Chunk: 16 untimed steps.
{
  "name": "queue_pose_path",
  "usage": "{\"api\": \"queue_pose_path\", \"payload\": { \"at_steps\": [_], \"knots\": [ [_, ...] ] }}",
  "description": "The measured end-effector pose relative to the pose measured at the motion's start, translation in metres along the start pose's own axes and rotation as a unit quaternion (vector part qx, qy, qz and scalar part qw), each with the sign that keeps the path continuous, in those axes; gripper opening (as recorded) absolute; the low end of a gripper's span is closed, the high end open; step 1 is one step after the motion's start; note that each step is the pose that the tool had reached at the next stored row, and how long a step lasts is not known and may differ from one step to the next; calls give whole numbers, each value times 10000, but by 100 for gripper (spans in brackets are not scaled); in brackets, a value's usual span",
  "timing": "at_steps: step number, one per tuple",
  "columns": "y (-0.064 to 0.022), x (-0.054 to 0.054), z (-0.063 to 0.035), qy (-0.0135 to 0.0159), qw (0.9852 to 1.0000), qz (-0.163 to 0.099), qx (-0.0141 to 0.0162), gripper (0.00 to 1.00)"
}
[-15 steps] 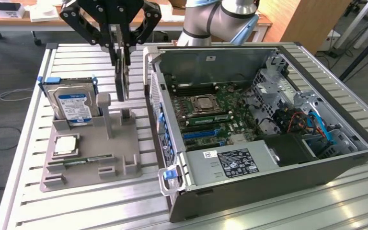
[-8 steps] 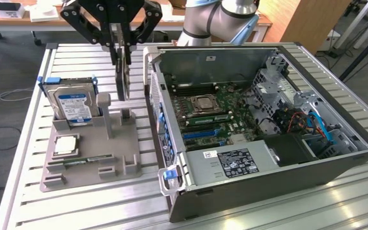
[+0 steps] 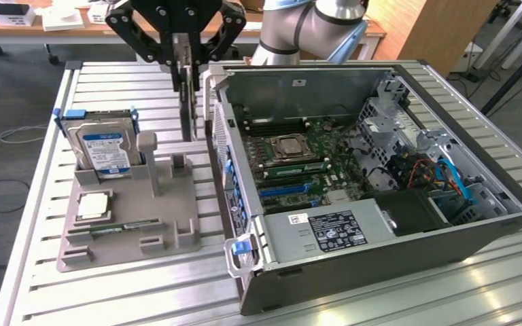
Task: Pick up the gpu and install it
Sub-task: 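Pick up the gpu and move the gpu toward the slot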
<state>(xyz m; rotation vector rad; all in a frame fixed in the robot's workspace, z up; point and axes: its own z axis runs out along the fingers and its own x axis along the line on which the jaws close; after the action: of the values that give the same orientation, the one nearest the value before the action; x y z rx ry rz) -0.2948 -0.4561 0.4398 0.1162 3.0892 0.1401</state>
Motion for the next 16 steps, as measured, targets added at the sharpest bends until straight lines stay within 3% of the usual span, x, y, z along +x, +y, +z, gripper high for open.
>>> {"api": "queue_pose_path", "payload": {
  "at_steps": [16],
  "knots": [
    [42,-583,30,2,10000,0,0,27]
  ]
}}
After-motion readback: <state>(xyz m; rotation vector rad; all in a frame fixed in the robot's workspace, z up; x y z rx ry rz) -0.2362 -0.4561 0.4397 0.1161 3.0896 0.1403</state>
